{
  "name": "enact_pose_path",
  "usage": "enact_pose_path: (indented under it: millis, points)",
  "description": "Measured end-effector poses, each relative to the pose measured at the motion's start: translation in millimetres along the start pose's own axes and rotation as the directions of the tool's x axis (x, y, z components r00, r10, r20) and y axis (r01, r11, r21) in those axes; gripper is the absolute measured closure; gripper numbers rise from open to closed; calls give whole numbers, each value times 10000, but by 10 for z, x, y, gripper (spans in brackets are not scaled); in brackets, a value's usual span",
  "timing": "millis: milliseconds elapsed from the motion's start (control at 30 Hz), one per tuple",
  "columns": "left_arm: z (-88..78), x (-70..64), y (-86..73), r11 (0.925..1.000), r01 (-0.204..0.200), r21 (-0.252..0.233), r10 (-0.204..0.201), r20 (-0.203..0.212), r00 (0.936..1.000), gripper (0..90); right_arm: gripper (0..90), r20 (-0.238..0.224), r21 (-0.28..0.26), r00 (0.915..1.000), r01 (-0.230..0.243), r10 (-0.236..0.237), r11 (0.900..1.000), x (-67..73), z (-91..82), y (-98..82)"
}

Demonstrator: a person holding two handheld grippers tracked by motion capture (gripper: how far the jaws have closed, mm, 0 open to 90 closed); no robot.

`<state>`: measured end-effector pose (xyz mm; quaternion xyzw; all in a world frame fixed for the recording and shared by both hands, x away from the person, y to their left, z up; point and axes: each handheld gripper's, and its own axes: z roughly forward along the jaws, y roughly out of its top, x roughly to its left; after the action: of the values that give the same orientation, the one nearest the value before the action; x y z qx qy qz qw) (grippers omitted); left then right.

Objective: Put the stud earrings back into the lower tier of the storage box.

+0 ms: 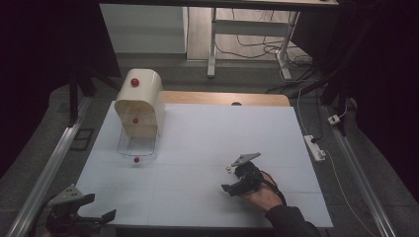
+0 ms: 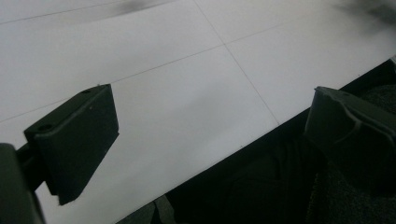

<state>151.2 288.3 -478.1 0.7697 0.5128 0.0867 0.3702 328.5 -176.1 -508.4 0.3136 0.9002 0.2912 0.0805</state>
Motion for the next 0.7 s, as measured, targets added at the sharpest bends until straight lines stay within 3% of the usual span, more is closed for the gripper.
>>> enact_pose_path:
  millis: [400, 700]
  points:
    - [4, -2, 2, 10000, -46, 36, 46, 10, 10000, 26, 573, 432, 346, 9986, 277, -292, 9990, -133, 146, 161]
    - [8, -6, 4, 9999, -76, 76, 76, 5, 10000, 27, 724, 532, 551, 9970, 530, -559, 9971, -184, 199, 262]
